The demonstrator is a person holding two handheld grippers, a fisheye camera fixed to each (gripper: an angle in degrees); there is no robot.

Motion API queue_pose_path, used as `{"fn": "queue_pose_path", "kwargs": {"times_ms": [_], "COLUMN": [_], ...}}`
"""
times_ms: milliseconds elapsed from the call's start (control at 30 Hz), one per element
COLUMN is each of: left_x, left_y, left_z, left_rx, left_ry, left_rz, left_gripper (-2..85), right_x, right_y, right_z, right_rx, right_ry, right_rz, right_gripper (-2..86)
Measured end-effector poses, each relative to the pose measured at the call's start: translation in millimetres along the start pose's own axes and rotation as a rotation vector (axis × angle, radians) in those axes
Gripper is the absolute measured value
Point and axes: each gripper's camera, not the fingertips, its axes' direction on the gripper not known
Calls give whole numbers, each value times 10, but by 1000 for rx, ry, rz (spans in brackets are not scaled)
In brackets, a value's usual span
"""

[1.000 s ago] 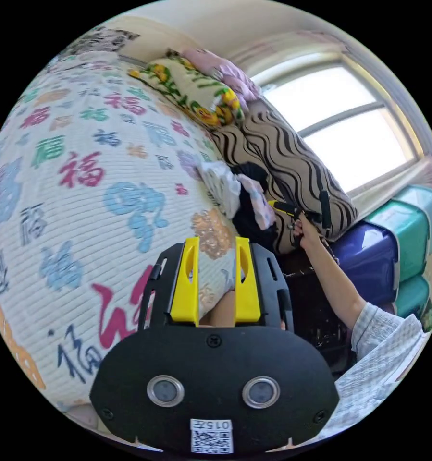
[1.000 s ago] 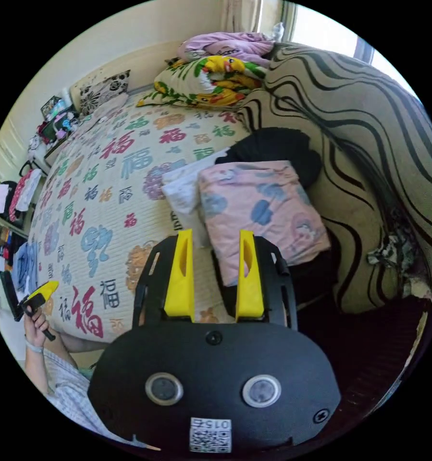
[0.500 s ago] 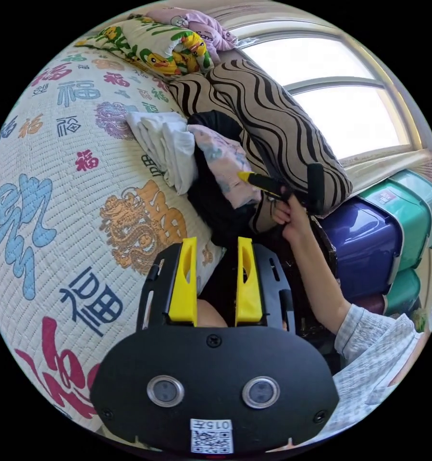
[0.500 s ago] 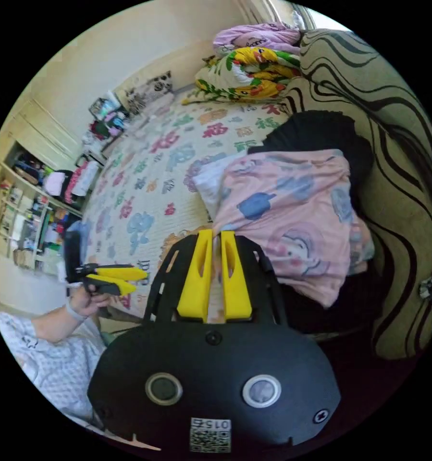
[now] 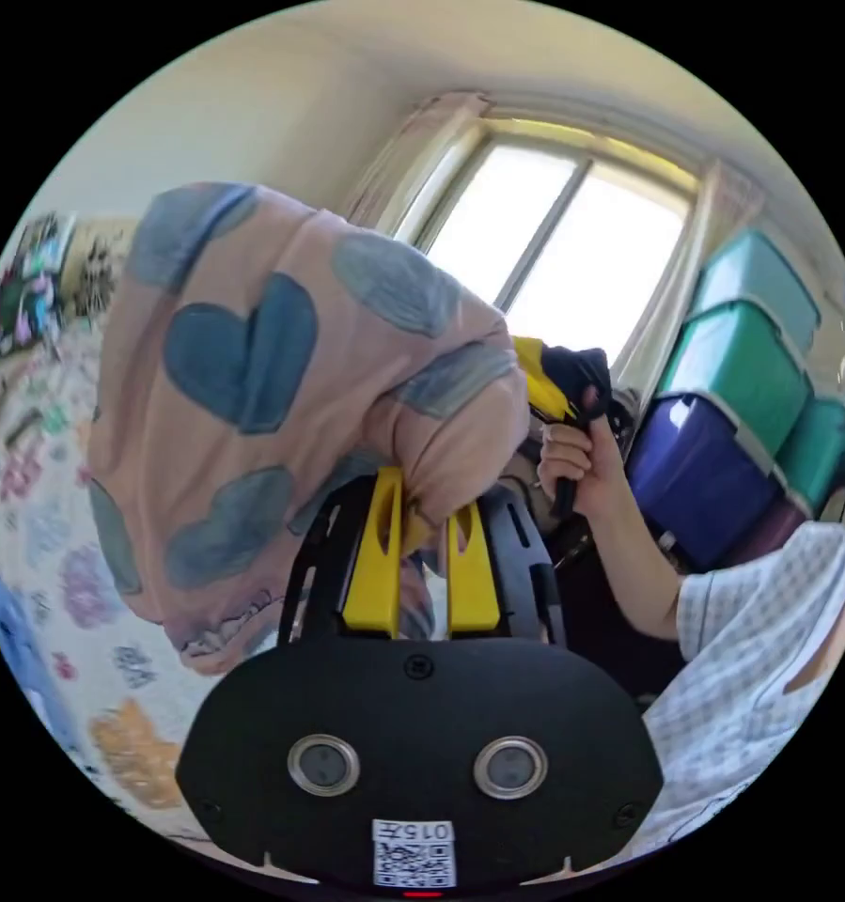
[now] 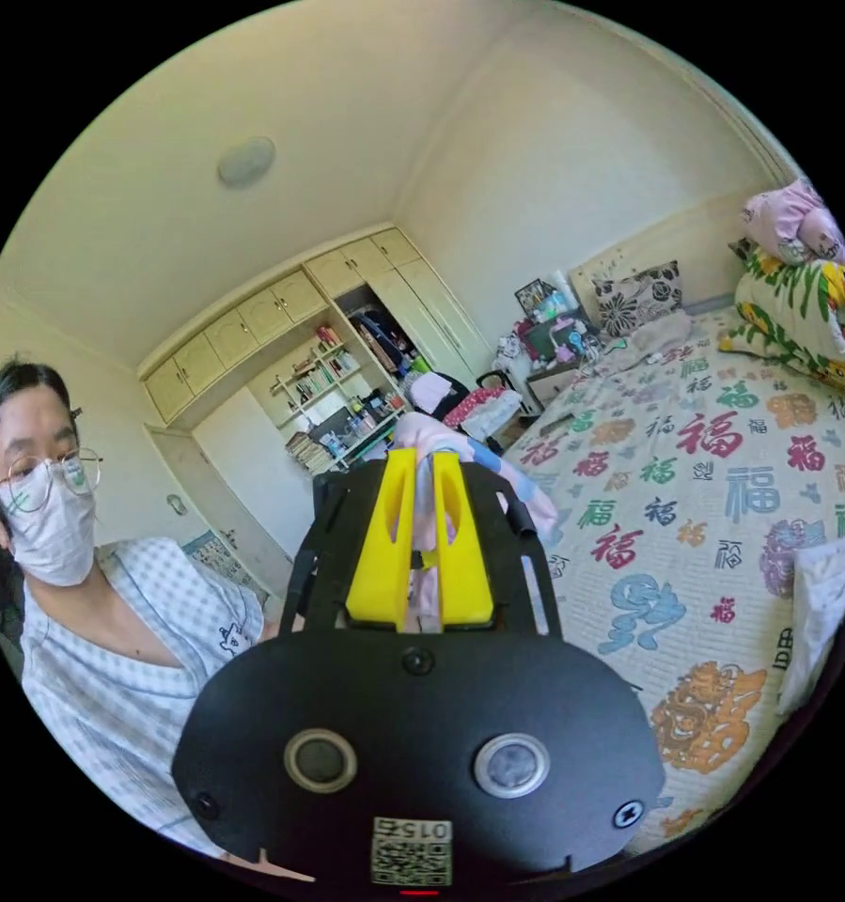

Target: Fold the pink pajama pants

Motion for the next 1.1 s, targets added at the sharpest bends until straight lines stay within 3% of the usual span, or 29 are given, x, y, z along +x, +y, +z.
{"fn": "queue_pose_path", "kwargs": {"times_ms": [100, 200, 267, 400, 467, 567, 667, 767, 933, 1100], "left_x": [184, 169, -163, -811, -1312, -1758, -2060, -2319, -2388, -2652], "left_y": [3, 198, 520, 1231, 1715, 2184, 2512, 2801, 3037, 3228], "left_z": [-604, -671, -622, -943, -1219, -1456, -1544, -1624, -2194, -2583], "left_rx": [-92, -269, -326, -341, -335, -263, -224, -170, 56, 69], "left_ry": [-211, -346, -426, -461, -367, -311, -324, -211, -281, -224], "left_rz": [175, 249, 116, -198, -474, -699, -832, -984, -1028, -1076], "left_gripper": [67, 77, 83, 86, 105, 124, 130, 100, 83, 85], "right_x": [58, 455, 794, 851, 767, 648, 479, 330, 477, 591], "right_y": [225, 755, 1305, 1889, 1968, 1839, 1695, 1713, 1967, 2252], "right_z": [138, 382, 541, 544, 714, 1241, 2029, 2869, 3848, 4308], "right_rx": [43, 36, -30, -64, -176, -391, -609, -821, -1070, -1213], "right_ry": [-67, -78, 49, 166, 251, 367, 454, 505, 544, 694], "right_rz": [88, 387, 635, 751, 702, 556, 338, 113, 96, -23], "right_gripper": [39, 44, 53, 67, 79, 120, 142, 136, 143, 115]}}
